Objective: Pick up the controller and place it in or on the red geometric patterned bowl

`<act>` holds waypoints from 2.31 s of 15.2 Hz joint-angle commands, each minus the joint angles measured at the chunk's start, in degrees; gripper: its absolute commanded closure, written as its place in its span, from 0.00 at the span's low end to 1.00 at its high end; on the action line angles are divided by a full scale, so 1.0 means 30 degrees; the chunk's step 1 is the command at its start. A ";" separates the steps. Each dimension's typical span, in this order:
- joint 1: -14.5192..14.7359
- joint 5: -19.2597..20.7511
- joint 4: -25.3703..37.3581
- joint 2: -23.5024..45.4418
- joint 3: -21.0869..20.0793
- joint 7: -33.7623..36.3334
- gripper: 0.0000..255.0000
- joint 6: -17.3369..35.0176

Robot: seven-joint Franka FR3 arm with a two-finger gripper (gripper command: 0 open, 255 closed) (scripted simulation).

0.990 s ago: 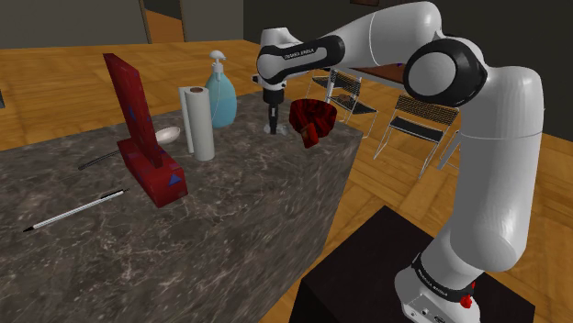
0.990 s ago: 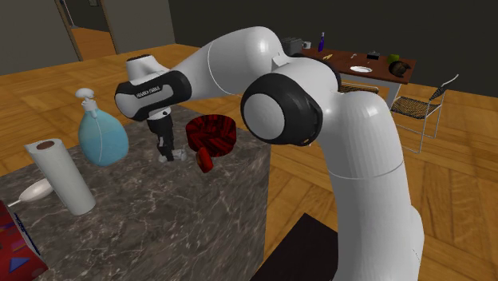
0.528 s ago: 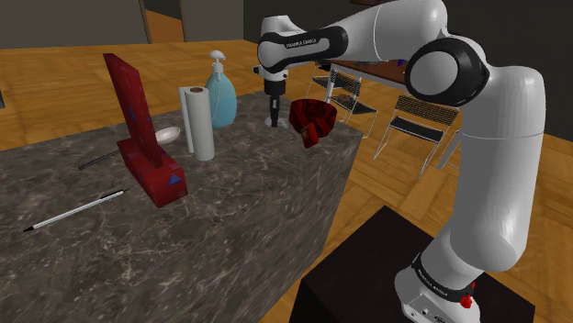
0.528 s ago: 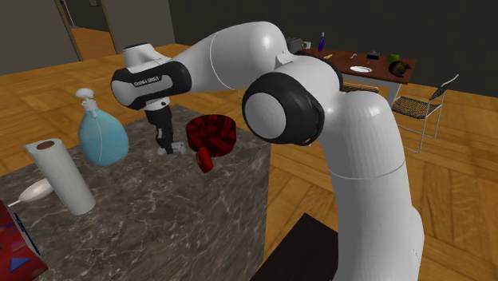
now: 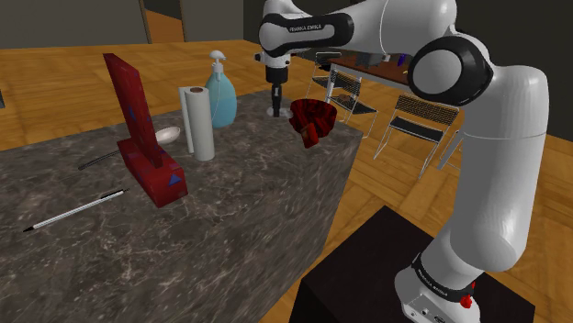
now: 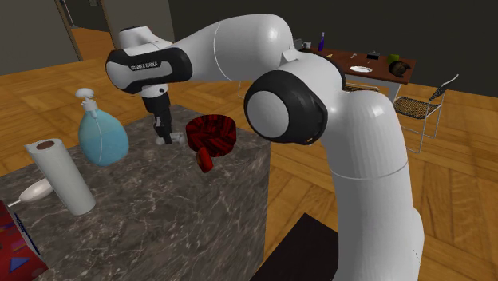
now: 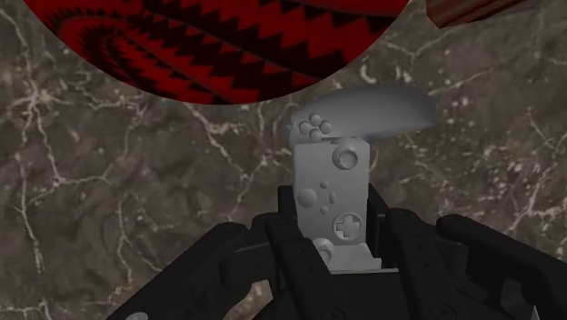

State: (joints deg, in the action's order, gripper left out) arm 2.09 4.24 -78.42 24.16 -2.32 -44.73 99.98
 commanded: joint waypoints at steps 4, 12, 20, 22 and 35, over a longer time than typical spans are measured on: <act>0.0071 -0.0005 0.1436 0.0082 -0.0022 -0.0012 1.00 -0.1361; 0.0130 0.0001 0.4187 0.0525 -0.0020 -0.0132 1.00 -0.3666; -0.1007 -0.0135 0.3095 -0.0726 0.0389 -0.1640 1.00 -0.3733; -0.1566 -0.0198 0.2145 -0.1339 0.0629 -0.2398 1.00 -0.3349; -0.3036 -0.0315 -0.2065 -0.2748 0.1339 -0.4391 1.00 -0.0419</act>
State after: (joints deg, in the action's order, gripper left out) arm -7.09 3.28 -83.78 15.90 1.74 -58.05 97.84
